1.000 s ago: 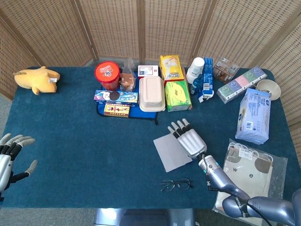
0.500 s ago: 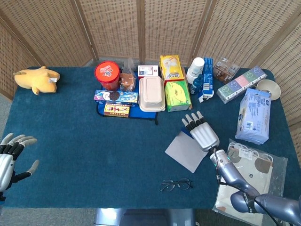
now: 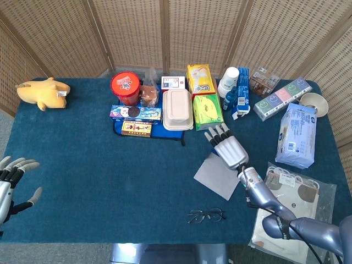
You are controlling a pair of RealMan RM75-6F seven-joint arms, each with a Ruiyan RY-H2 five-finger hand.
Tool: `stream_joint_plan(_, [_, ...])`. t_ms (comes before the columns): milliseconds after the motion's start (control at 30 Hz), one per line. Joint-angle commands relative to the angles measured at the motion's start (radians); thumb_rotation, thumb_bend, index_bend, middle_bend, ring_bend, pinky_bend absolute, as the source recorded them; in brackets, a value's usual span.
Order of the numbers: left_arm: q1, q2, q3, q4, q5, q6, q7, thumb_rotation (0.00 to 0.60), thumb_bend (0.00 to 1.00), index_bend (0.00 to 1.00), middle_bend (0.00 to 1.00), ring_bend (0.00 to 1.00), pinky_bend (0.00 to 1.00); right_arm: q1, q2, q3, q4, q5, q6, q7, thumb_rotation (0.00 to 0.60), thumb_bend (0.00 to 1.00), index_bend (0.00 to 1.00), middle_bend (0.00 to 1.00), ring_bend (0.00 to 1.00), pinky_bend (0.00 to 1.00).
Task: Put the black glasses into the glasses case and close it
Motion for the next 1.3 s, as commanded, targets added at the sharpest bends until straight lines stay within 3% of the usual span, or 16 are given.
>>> stream_joint_plan(33, [0.002, 0.0, 0.001, 0.004, -0.001, 0.002, -0.005, 0.6, 0.3, 0.25, 0.25, 0.15, 0.04, 0.001, 0.001, 0.002, -0.013, 0.003, 0.0, -0.003, 0.6, 0.13, 0.0, 0.0, 0.0, 0.07])
stream_joint_plan(467, [-0.005, -0.008, 0.0, 0.02, -0.001, -0.008, -0.017, 0.6, 0.3, 0.25, 0.25, 0.15, 0.04, -0.063, 0.047, -0.05, -0.144, -0.001, 0.063, -0.03, 0.6, 0.13, 0.0, 0.0, 0.0, 0.07])
stream_joint_plan(833, [0.006, -0.003, 0.005, 0.015, 0.008, 0.012, -0.016, 0.6, 0.3, 0.25, 0.25, 0.15, 0.04, -0.05, 0.017, -0.065, 0.016, -0.04, 0.025, -0.001, 0.6, 0.13, 0.0, 0.0, 0.0, 0.05])
stream_joint_plan(1300, [0.021, -0.003, 0.01, 0.02, 0.014, 0.033, -0.026, 0.6, 0.3, 0.25, 0.25, 0.15, 0.04, -0.03, 0.006, -0.021, 0.105, -0.041, 0.012, 0.05, 0.6, 0.13, 0.0, 0.0, 0.0, 0.05])
